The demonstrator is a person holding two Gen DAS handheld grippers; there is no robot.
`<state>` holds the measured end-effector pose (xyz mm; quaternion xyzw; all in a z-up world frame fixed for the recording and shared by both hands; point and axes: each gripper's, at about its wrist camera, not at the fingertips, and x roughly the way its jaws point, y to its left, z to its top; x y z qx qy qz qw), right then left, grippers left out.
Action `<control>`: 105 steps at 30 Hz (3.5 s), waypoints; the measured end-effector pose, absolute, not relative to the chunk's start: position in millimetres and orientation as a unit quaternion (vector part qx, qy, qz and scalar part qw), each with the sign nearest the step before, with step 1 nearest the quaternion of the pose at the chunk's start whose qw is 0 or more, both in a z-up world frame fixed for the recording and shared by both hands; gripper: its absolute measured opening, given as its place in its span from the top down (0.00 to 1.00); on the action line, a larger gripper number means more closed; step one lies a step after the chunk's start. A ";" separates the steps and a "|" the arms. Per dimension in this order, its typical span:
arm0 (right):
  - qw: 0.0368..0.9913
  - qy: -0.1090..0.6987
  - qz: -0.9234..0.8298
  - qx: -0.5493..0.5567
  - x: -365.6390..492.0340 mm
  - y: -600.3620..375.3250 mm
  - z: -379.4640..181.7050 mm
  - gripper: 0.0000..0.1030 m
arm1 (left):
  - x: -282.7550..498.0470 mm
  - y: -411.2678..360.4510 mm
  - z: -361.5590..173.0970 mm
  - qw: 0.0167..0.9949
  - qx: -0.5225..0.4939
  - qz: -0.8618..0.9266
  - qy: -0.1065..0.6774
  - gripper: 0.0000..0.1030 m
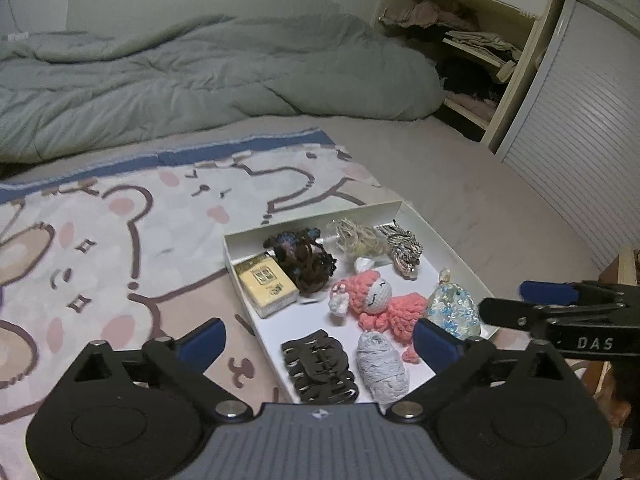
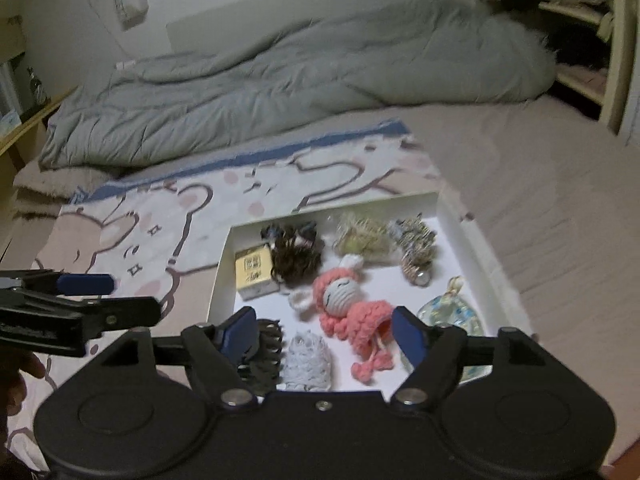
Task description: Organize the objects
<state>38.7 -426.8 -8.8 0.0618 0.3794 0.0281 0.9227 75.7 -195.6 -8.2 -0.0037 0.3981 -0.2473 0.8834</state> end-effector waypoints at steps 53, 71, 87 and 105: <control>0.937 0.341 -0.063 0.038 -31.1 -407.4 -2.3 0.02 | 33.9 -160.9 -4.8 0.906 0.051 -0.204 0.368 0.00; 0.937 0.343 -0.061 0.031 -30.0 -404.8 -2.7 0.02 | 36.8 -161.0 -6.2 0.905 0.057 -0.196 0.373 0.00; 0.937 0.343 -0.060 0.027 -29.0 -403.3 -3.6 0.02 | 36.5 -161.4 -6.9 0.904 0.062 -0.196 0.374 0.00; 0.937 0.343 -0.058 0.025 -28.9 -402.6 -4.6 0.02 | 36.6 -161.4 -9.2 0.904 0.062 -0.193 0.378 0.00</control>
